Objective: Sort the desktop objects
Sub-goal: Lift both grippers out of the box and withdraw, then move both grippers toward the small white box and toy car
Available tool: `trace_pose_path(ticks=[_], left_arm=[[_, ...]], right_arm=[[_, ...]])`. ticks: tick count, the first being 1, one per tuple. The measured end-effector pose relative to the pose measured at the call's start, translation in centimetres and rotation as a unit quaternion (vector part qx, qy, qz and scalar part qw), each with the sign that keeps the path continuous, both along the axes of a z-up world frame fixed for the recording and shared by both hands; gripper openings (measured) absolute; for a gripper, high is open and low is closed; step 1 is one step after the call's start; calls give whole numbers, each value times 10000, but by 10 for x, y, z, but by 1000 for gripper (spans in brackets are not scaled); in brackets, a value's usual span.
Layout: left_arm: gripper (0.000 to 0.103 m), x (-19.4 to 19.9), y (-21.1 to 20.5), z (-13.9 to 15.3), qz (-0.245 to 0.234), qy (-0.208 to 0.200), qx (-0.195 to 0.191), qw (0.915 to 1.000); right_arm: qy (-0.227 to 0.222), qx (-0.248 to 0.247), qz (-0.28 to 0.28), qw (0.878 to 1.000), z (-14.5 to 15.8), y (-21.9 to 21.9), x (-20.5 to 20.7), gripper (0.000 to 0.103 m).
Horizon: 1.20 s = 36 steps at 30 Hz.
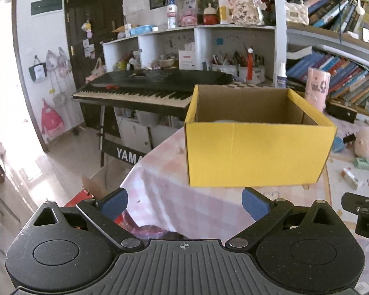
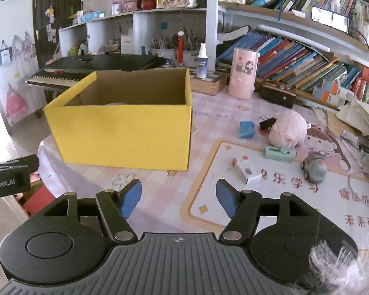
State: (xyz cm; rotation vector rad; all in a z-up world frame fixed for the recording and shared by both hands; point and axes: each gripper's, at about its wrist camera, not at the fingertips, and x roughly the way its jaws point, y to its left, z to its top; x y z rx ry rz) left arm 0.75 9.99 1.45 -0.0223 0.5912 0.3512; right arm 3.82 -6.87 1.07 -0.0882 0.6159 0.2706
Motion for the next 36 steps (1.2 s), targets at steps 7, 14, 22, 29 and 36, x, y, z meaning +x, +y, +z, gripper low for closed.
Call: trace_pose_path(ticks=[7,14,22,29,36], left_arm=[[101,-8,-1,-4,-56,135,-40,9999],[102,-12,-8,-9,-239,232,-49,9994],[103,-13,-16,-10,-507,277,-9,9983],[103,-10,-23,-15,-771,414,-93,9961],[103,-7,-35,-15,-1081,366,-182,9933]], right_arm=[[44,-10,91,9999,-4,2,-17,74],[126,-185,103,9997,-11,-1,-28,79],[255,-110,-203,9994,-16,-13,-35,82],[366,-131,-446,9982,-20,-23,-42,82],[430,-229,-638,9968,-20,-33,-45,82]])
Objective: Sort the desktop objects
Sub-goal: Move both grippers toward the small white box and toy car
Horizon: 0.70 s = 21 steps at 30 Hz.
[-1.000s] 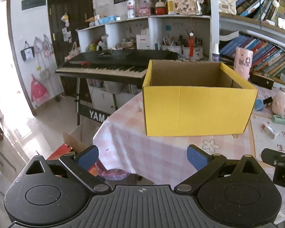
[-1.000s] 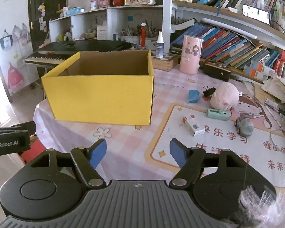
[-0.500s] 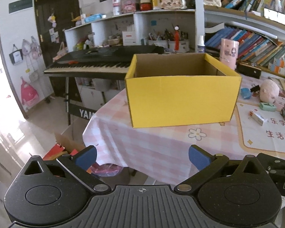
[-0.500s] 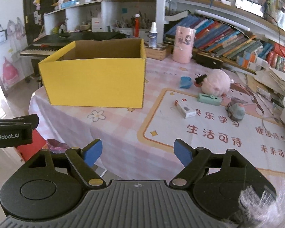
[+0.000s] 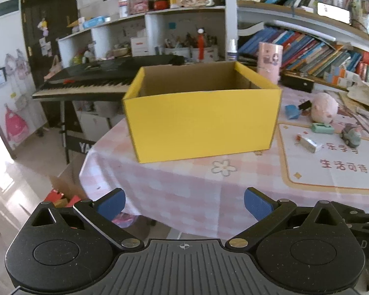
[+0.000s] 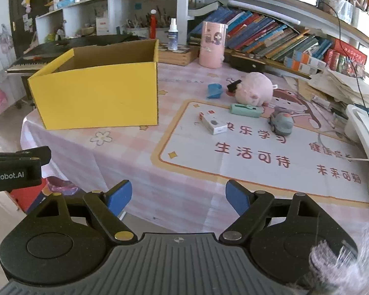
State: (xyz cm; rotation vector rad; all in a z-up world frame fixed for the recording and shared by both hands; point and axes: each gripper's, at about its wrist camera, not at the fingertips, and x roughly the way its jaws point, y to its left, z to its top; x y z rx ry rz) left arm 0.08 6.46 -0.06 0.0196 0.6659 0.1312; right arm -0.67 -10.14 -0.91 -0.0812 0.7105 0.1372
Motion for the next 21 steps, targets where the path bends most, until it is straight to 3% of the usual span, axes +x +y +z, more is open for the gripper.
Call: trace_pose_path(ticks=[21], left_arm=[[103,27,-53,-6,-598,153,27,9981]], right_arm=[[121,-18,-553,9984,-3,-53,9,83]])
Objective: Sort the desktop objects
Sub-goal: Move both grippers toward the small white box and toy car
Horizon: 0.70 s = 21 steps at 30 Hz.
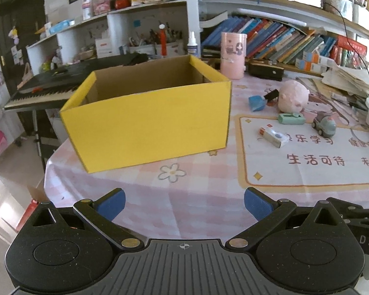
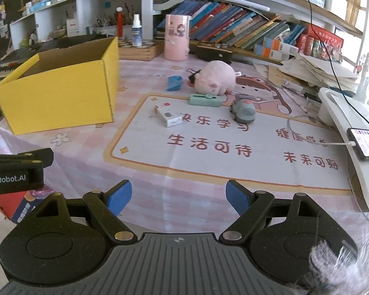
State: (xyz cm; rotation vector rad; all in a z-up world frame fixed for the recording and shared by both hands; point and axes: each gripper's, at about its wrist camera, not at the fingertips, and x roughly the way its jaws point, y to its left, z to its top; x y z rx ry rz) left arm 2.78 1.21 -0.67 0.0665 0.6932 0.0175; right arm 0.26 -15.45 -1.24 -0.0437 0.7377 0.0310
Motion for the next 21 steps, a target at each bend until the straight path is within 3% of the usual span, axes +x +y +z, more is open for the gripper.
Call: trace_pose_path(ticks=[21], left_arm=[[103,50,-77,-7,-104,165,-166,9997]], right_arm=[[81,-201,5,9998,2,-74,58,83]])
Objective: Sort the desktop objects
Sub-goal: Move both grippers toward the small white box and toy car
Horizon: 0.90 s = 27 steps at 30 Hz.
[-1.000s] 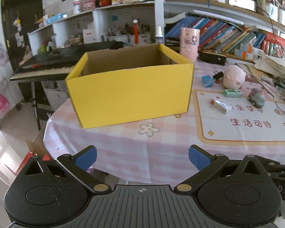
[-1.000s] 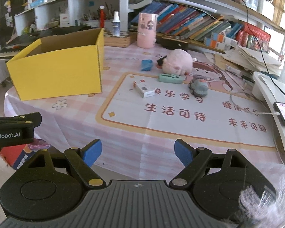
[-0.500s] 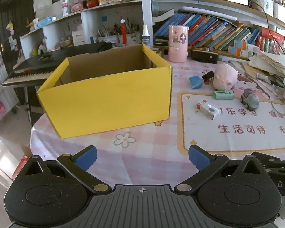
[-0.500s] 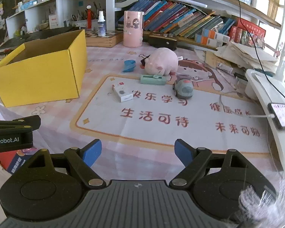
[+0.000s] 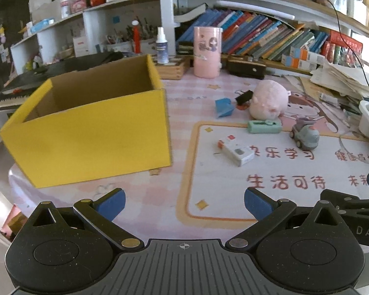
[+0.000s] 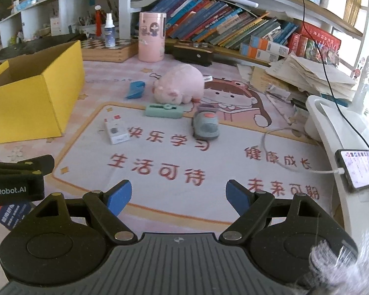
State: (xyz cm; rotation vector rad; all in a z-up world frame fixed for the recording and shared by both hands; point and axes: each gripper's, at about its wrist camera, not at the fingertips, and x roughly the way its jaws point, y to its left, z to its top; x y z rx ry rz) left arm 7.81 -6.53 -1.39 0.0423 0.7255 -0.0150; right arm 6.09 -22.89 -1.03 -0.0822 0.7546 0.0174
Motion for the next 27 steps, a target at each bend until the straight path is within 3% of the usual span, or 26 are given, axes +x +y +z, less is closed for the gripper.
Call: trace_pose_path(ticks=[9,16,27], left_arm=[[103,23,-37,-9,48,38,-201,9998],[101,46,-65,-17,266,54,30,9996],[90,81,-74,-30,774,419,-85,9961]], right_arm=[[17,-70,136,9999,-3,-37,31,82],[32,90,326,9994,-8,-62,62,80],[103,337,654,9972,-16,-75,109,80]])
